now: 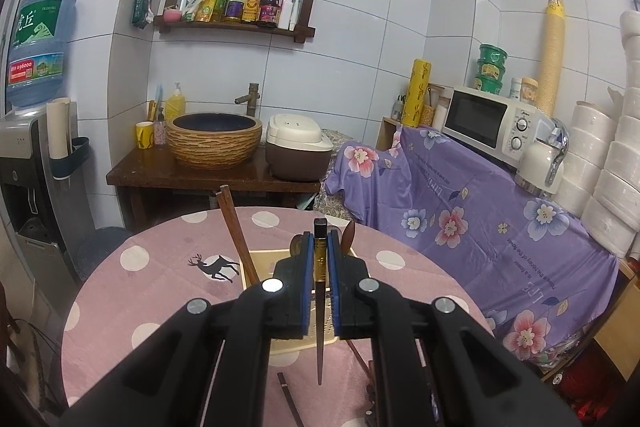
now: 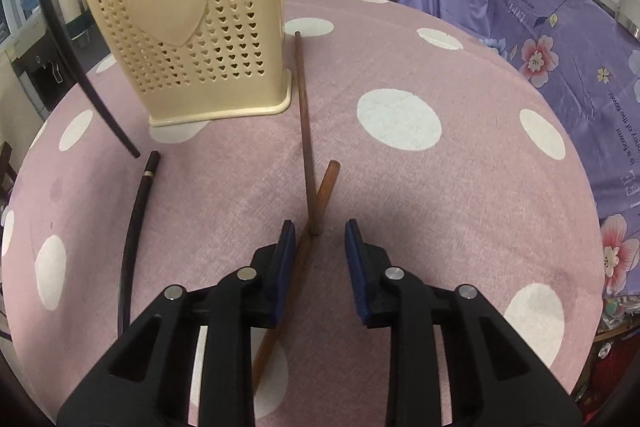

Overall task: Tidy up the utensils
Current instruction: 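Open both tools and withdraw them from the basket toward the remaining chopsticks, then grasp a wooden chopstick with the right tool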

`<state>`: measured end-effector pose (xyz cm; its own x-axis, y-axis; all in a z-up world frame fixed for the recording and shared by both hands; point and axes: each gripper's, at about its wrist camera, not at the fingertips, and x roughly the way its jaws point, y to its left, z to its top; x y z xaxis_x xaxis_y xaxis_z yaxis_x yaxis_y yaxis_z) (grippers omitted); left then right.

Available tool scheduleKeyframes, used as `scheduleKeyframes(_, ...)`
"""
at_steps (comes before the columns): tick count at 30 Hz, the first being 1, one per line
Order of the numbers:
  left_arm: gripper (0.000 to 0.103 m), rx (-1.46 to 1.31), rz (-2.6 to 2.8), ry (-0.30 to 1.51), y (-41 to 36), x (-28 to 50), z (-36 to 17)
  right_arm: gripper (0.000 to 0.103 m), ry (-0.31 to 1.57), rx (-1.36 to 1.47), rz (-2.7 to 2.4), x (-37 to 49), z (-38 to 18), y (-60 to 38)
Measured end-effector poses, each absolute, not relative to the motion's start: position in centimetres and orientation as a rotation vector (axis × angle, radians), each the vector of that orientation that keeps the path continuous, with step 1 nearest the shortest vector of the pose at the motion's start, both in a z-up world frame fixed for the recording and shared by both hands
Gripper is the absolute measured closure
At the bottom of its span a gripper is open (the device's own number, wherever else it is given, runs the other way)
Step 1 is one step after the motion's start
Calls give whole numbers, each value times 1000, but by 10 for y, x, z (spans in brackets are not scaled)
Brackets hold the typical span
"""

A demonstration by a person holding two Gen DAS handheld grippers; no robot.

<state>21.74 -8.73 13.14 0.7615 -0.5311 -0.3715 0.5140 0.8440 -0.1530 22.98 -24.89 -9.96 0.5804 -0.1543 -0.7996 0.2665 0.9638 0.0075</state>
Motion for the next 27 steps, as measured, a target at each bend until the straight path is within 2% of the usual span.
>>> scheduleKeyframes(2, 95, -40, -569, 417, -87, 218, 131, 90, 924, 132, -244, 233, -99, -250)
scheduleKeyframes(5, 95, -40, -569, 417, -87, 218, 132, 95, 933, 168, -228, 231, -97, -258)
scheduleKeyframes(13, 95, -40, -573, 423, -85, 218, 127, 96, 922, 269, -208, 213, -92, -293)
scheduleKeyframes(18, 95, -39, -577, 424, -85, 217, 126, 96, 843, 331, -166, 199, -73, -312)
scheduleKeyframes(27, 95, -44, -577, 407, -83, 212, 132, 96, 562, 313, -113, 152, 2, -330)
